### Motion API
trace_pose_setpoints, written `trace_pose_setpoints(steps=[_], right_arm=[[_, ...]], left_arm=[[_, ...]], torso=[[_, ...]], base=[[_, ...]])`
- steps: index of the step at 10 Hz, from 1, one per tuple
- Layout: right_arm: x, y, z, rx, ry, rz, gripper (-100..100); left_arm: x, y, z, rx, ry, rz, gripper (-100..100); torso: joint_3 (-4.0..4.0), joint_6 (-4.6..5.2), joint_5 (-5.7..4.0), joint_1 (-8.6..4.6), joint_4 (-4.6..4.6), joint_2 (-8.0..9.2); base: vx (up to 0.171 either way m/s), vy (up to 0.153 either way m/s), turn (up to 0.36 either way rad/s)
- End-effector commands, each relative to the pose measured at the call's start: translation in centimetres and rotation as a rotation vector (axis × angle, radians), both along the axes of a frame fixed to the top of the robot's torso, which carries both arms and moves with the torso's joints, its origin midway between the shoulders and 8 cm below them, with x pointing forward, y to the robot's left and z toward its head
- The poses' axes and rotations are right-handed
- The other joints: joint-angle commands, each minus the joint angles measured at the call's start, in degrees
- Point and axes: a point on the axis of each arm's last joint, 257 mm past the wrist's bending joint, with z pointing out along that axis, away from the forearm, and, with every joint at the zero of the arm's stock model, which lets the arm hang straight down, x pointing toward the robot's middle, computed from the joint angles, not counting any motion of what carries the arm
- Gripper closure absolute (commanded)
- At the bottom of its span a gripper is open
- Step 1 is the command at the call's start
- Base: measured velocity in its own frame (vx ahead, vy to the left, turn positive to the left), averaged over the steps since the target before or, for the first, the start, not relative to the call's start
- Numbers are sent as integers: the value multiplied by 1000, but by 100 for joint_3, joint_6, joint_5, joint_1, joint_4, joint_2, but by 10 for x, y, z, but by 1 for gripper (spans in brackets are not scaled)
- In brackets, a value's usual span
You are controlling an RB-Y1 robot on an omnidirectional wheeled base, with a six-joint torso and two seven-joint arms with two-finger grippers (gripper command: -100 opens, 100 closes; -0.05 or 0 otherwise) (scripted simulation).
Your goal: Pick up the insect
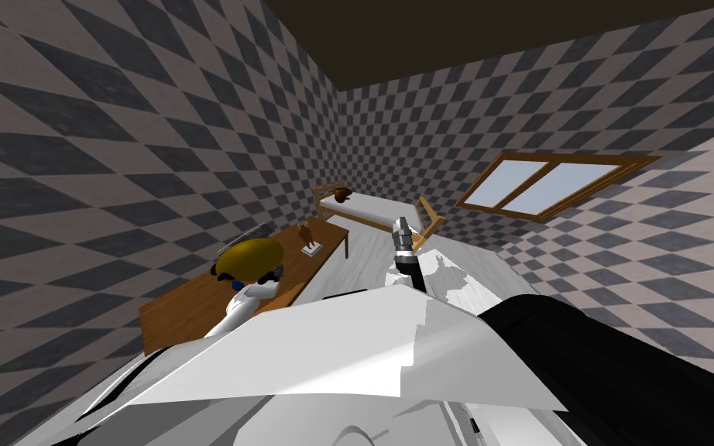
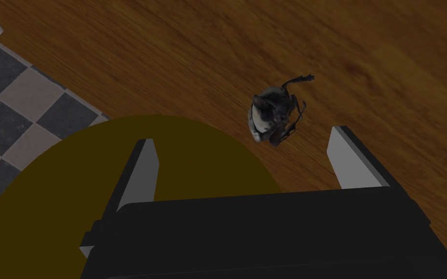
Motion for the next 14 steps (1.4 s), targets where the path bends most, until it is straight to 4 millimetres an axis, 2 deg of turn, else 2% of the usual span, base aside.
trace_pose_setpoints(steps=[1, 3, 4, 5, 9, 10, 11, 14], right_arm=[[0, 0, 0, 0, 0, 0, 0], [0, 0, 0, 0, 0, 0, 0], [0, 0, 0, 0, 0, 0, 0], [0, 0, 0, 0, 0, 0, 0], [0, 0, 0, 0, 0, 0, 0], [0, 0, 0, 0, 0, 0, 0], [0, 0, 0, 0, 0, 0, 0], [0, 0, 0, 0, 0, 0, 0]], left_arm=[[3, 7, 3, -2, -16, 22, -100], [-4, 18, -3, -11, -10, 61, -100], [-1, 16, -3, -8, -9, 49, -100], [-1, 16, -3, -9, -11, 50, 100], [0, 16, -2, -9, -12, 51, 100], [0, 16, -2, -9, -12, 51, 0], [-8, 15, -6, -8, 4, 49, 100], [-7, 4, -5, -2, 13, 15, 100]], torso=[[0, 0, 0, 0, 0, 0], [5, 1, 0, 2, 2, 8], [6, 1, 1, 9, 3, 11], [2, -3, 2, 8, 1, 2], [-9, 0, 2, 4, -5, -14], [-9, -1, 3, 4, -5, -14], [-9, -1, 3, 4, -5, -14], [-17, -2, 4, 7, -9, -28]], base=[[-48, -5, -219], [-63, 13, -182], [-29, 18, -40], [-8, 2, 16], [1, 0, -3], [0, 0, 0], [20, 8, 75], [43, 0, 136]])
